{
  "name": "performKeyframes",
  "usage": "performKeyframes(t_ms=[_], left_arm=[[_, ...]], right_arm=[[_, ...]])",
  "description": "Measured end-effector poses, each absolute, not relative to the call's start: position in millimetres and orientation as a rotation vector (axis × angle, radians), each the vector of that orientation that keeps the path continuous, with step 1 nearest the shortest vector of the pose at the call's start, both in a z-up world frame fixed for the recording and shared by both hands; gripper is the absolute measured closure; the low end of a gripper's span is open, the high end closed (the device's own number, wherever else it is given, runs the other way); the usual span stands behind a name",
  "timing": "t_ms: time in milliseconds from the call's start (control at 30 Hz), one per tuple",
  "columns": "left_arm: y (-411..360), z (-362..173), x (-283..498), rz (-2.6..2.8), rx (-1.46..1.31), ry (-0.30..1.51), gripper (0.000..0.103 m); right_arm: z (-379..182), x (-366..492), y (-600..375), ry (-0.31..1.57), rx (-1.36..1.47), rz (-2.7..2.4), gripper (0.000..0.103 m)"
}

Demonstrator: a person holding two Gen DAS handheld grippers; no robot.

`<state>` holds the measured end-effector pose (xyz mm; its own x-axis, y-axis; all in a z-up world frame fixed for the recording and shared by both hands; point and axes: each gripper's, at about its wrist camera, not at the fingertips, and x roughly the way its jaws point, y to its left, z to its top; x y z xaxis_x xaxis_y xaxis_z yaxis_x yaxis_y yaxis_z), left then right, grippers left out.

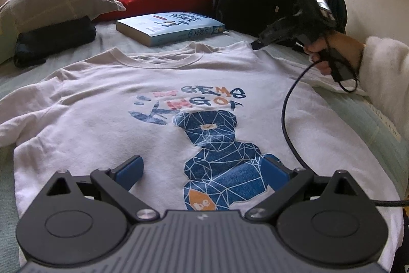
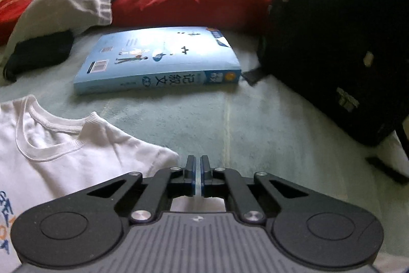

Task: Fold clothes

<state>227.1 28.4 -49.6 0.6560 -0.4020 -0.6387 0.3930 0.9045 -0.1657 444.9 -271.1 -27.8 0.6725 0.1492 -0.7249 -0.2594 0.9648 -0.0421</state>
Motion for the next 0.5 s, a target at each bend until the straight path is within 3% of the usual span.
performKeyframes(t_ms=[100,167,267,333,400,467,500], left_arm=[[29.8,-49.1,227.7,-0.448,-0.021,0.726,0.005],[29.6,-49.1,227.6,-0.446,-0.021,0.725,0.005],[28.2,-49.5,227.5,-0.444,-0.012,0.726,0.005],[28.0,-49.7,227.5,-0.442,-0.01,0.727,0.005],[28.1,-49.8,227.7,-0.442,-0.012,0.727,0.005],[28.3,-49.8,227.9,-0.441,-0.013,0.728,0.005],[28.5,-49.7,228.0,-0.441,-0.014,0.728,0.005]], right_arm=[[-15.0,422.1,-281.4,0.778,-0.094,0.206,0.078],[-11.1,407.5,-289.6,0.793,-0.045,0.181,0.055],[-18.7,391.9,-301.3,0.834,-0.003,0.137,0.04],[-35.6,395.6,-307.5,0.869,0.014,0.092,0.037],[-52.2,403.3,-313.1,0.884,0.026,0.043,0.028],[-59.7,421.3,-316.5,0.862,0.025,-0.017,0.004],[-61.6,430.1,-317.4,0.863,0.023,-0.047,0.0]])
